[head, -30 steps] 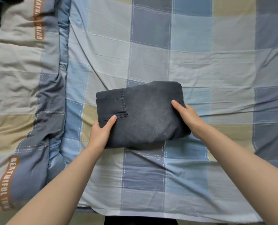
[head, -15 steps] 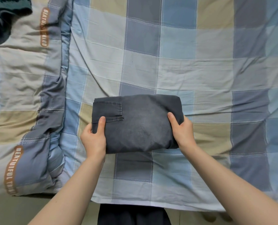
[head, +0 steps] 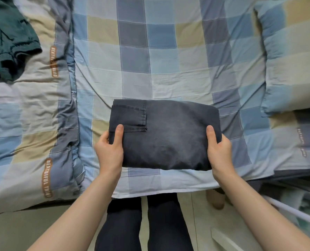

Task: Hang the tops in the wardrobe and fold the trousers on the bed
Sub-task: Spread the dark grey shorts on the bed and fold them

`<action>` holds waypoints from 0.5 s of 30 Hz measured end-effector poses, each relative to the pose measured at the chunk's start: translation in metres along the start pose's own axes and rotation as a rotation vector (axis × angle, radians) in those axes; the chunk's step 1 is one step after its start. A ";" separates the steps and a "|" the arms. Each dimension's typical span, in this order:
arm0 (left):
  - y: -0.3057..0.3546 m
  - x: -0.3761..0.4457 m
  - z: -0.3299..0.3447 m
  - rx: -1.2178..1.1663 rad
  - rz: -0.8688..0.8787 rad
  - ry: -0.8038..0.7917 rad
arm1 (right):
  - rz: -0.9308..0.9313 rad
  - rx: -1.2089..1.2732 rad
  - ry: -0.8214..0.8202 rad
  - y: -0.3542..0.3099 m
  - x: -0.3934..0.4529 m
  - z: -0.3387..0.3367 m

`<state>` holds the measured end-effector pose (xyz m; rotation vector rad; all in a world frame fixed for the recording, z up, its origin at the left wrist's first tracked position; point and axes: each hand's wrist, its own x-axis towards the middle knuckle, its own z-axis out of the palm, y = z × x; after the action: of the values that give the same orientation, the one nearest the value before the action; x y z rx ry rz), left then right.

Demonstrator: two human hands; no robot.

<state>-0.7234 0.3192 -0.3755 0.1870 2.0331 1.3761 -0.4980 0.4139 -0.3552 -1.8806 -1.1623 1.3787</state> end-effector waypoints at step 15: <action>0.082 -0.109 -0.079 0.228 0.126 -0.489 | 0.193 0.186 0.499 -0.016 -0.237 -0.069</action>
<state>-0.7063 0.2432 -0.2389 0.6915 1.7750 1.0364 -0.4640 0.2203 -0.2047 -2.0742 -0.6005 0.9803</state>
